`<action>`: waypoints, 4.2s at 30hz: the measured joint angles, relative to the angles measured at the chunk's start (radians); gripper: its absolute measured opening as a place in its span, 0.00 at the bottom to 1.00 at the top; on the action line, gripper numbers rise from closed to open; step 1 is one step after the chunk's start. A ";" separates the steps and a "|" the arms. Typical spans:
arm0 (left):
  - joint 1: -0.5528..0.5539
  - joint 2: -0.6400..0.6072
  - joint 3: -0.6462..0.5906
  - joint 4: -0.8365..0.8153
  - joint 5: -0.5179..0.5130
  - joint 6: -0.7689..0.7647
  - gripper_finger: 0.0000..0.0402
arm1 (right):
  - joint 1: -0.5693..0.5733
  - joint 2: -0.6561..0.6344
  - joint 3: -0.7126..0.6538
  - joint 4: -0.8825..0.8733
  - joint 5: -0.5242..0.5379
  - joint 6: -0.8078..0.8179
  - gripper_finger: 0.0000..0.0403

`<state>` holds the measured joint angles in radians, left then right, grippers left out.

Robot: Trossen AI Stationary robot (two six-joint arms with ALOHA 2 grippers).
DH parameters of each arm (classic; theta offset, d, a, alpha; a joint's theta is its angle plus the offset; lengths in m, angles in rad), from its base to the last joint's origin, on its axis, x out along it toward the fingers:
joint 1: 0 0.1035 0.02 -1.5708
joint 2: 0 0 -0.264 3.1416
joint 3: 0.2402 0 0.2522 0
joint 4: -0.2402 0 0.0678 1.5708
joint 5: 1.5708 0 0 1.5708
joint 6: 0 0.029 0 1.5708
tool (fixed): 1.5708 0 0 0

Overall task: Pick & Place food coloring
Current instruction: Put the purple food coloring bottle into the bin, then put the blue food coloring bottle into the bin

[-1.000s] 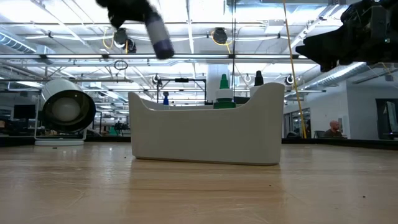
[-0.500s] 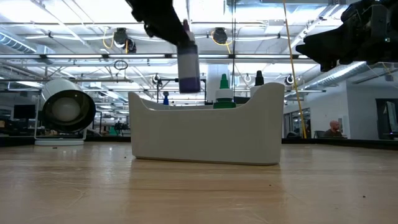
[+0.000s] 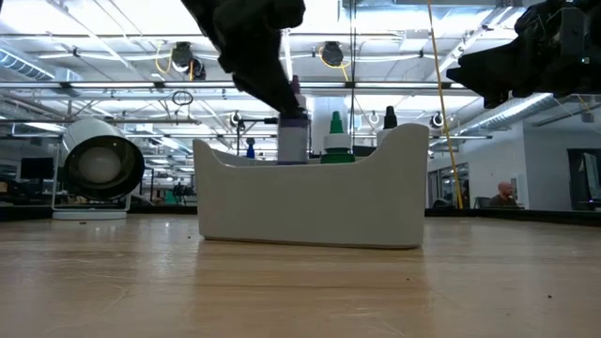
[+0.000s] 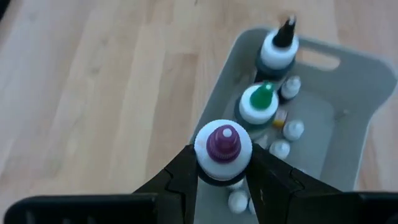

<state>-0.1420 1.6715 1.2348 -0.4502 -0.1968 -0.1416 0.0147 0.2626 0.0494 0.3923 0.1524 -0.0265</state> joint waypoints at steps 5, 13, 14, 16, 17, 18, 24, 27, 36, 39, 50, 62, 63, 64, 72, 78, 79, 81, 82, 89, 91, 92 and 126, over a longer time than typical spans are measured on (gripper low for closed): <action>0.003 0.033 0.000 0.015 0.030 0.001 0.29 | 0.000 0.000 0.000 0.000 0.000 -0.001 0.42; 0.003 0.045 -0.001 0.037 0.040 0.001 0.29 | 0.000 0.000 0.000 -0.001 0.000 -0.002 0.42; 0.003 0.045 -0.001 0.037 0.040 0.001 0.29 | 0.000 0.000 0.000 -0.001 0.000 -0.002 0.42; 0.003 0.046 -0.001 0.034 0.040 0.001 0.29 | 0.000 0.000 0.000 -0.001 0.000 -0.002 0.42; 0.003 0.046 -0.001 0.034 0.040 0.002 0.29 | 0.000 0.000 0.000 -0.001 0.000 -0.002 0.42; 0.003 0.046 -0.001 0.033 0.039 0.002 0.29 | 0.000 0.000 0.000 -0.001 0.000 -0.002 0.42; 0.009 0.097 -0.004 0.054 0.040 0.017 0.29 | 0.000 0.000 0.000 -0.001 0.000 -0.002 0.42; 0.014 0.128 -0.003 0.072 0.040 0.016 0.29 | 0.000 0.001 0.000 -0.001 0.000 -0.001 0.42; 0.017 0.139 -0.002 0.114 0.064 0.030 0.29 | 0.000 0.001 0.000 -0.001 -0.004 -0.001 0.42; 0.016 0.136 -0.003 0.110 0.065 0.018 0.29 | 0.000 0.001 0.000 -0.001 -0.005 -0.001 0.42; 0.014 0.130 -0.004 0.109 0.066 -0.004 0.69 | 0.000 0.001 0.000 -0.001 -0.005 -0.001 0.42; 0.017 -0.066 -0.004 -0.044 -0.153 -0.003 0.74 | 0.000 0.001 0.000 -0.002 -0.027 0.000 0.42; 0.020 -0.084 -0.004 -0.087 -0.204 -0.014 0.73 | 0.000 0.002 0.000 -0.002 -0.027 0.000 0.42; 0.024 -0.098 -0.004 -0.131 -0.246 -0.025 0.72 | 0.000 0.002 0.000 -0.002 -0.027 0.000 0.42; 0.127 -0.081 -0.002 -0.271 -0.248 -0.111 0.71 | 0.000 0.005 0.000 -0.002 -0.026 0.000 0.42; 0.207 -0.023 -0.004 -0.280 -0.229 -0.109 0.73 | 0.000 0.007 0.000 -0.001 -0.026 0.000 0.42; 0.217 -0.015 -0.004 -0.278 -0.222 -0.103 0.73 | 0.000 0.007 0.000 -0.002 -0.026 0.000 0.42; 0.235 0.002 -0.008 -0.273 -0.221 -0.098 0.73 | 0.000 0.009 0.000 -0.001 -0.027 0.000 0.42; 0.242 0.005 -0.012 -0.265 -0.219 -0.095 0.73 | 0.000 0.010 0.000 -0.002 -0.026 0.000 0.42; 0.284 0.006 -0.073 -0.150 -0.114 -0.051 0.73 | 0.000 0.016 0.000 -0.002 -0.026 0.000 0.42; 0.291 0.006 -0.081 -0.139 -0.109 -0.047 0.73 | 0.000 0.016 0.000 -0.002 -0.026 0.000 0.42; 0.295 0.006 -0.085 -0.136 -0.109 -0.047 0.73 | 0.000 0.016 0.000 -0.002 -0.026 0.000 0.42; 0.228 -0.179 -0.051 -0.209 -0.054 -0.049 0.30 | 0.000 0.016 0.000 -0.002 -0.026 0.000 0.42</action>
<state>0.0862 1.4922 1.1835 -0.6589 -0.2507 -0.1903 0.0151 0.2783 0.0497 0.3908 0.1262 -0.0269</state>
